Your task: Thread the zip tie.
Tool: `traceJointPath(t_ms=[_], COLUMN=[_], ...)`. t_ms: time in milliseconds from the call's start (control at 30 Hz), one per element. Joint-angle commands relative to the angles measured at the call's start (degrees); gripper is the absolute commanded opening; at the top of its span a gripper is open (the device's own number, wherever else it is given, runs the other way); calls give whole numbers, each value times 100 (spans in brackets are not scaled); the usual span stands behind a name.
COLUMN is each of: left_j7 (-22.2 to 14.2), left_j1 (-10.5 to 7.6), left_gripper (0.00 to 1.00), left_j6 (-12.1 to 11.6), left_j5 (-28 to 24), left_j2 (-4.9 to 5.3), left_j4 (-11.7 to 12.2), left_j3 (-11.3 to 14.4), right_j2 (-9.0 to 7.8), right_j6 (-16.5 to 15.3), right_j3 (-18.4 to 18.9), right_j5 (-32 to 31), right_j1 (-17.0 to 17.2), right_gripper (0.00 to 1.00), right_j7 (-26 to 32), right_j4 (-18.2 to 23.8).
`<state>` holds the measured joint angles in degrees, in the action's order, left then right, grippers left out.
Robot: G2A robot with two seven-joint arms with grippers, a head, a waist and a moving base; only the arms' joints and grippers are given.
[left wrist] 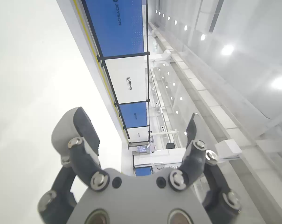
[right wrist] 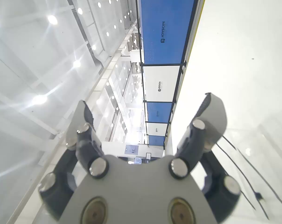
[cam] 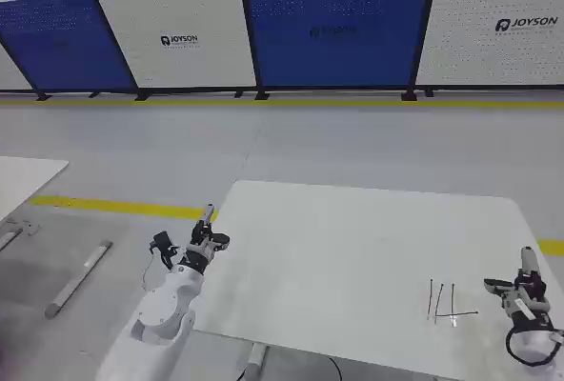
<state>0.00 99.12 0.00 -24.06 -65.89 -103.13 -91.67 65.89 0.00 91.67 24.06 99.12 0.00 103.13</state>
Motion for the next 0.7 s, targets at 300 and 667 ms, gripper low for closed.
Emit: traceJointPath(t_ms=[300,667], left_j7=[0,0], left_j1=[0,0], left_gripper=[100,100], left_j6=[0,0], left_j5=[0,0], left_j2=[0,0], left_j4=[0,0], left_j3=[0,0], right_j2=[-80,-264], right_j6=[455,1102], right_j3=[274,799], right_j5=[-148,-721], right_j1=[-193,-542], right_gripper=[100,100], right_j7=[1107,2876], right_j4=[-20,134])
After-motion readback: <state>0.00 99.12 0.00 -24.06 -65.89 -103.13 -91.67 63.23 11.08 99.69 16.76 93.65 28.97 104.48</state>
